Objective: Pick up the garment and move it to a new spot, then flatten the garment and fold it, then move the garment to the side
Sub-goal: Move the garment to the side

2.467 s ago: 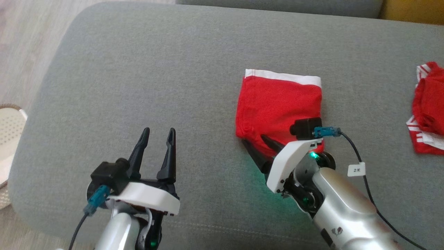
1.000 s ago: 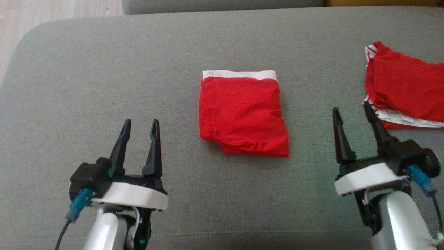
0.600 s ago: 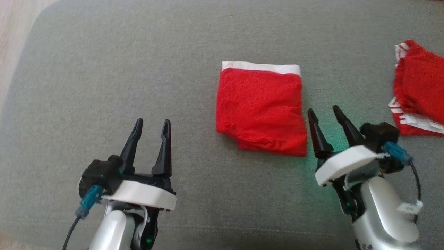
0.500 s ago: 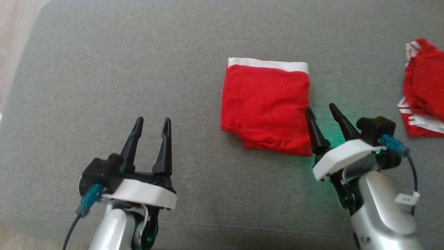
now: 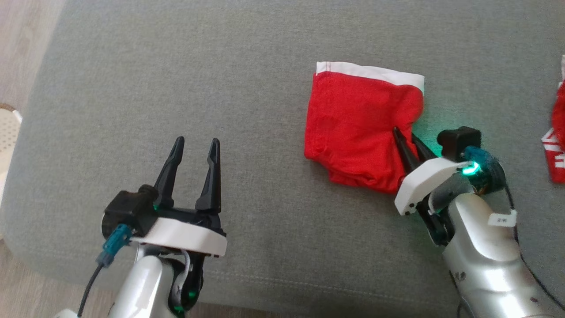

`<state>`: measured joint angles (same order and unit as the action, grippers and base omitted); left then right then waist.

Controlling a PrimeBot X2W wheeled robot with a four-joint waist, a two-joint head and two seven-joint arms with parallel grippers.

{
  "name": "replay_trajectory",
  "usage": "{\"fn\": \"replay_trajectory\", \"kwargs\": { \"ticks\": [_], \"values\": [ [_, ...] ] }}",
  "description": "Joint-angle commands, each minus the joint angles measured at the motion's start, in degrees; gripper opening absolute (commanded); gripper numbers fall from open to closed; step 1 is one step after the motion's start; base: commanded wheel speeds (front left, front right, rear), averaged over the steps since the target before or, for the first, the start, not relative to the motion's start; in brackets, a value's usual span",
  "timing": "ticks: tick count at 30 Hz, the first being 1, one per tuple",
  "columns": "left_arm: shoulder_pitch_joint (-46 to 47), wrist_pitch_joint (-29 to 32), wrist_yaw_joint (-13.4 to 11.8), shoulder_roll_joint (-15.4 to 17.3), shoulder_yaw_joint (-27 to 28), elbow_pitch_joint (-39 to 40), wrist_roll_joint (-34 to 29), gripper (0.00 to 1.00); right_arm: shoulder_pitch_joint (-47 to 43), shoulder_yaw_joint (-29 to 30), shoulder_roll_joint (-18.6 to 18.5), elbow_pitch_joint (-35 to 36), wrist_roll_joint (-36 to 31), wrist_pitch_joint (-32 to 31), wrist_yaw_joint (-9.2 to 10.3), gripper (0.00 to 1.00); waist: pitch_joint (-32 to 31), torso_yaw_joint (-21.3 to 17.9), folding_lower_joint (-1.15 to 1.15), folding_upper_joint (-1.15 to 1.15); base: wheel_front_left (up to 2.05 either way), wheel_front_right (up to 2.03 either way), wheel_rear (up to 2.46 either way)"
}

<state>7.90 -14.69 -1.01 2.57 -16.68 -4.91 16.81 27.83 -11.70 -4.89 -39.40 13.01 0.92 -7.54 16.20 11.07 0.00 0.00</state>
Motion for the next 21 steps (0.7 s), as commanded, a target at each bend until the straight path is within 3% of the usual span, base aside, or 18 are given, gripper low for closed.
{"fn": "replay_trajectory", "kwargs": {
  "ticks": [1, 6, 11, 21],
  "values": [
    [1.97, -0.30, -0.27, 0.31, 1.50, 1.85, 0.29, 1.00, 1.08, -1.91, -0.18, 0.83, -1.58, 1.28, 0.05, 0.00, -0.33, -0.51, 0.00, 0.00, 0.00, 0.00, 0.00],
    [1.53, -0.30, -0.13, 0.31, 1.27, 1.90, 0.40, 1.00, 3.17, -3.77, -3.77, 0.92, -11.28, 6.94, 0.05, 0.00, -2.00, -3.63, 0.00, 0.00, 0.00, 0.00, 0.00],
    [1.80, -0.30, 0.23, 0.31, 1.19, 2.22, 0.04, 1.00, 4.92, -6.04, -7.65, 4.63, -17.19, 7.43, 0.05, 0.00, -2.58, -8.64, 0.00, 0.00, 0.00, 0.00, 0.00],
    [6.57, -0.30, 2.39, 0.31, 0.94, 2.60, -2.63, 1.00, 11.22, -12.54, -22.59, 14.75, -12.46, -1.99, 0.05, 0.00, 3.00, -17.58, 0.00, 0.00, 0.00, 0.00, 0.00]
  ]
}}
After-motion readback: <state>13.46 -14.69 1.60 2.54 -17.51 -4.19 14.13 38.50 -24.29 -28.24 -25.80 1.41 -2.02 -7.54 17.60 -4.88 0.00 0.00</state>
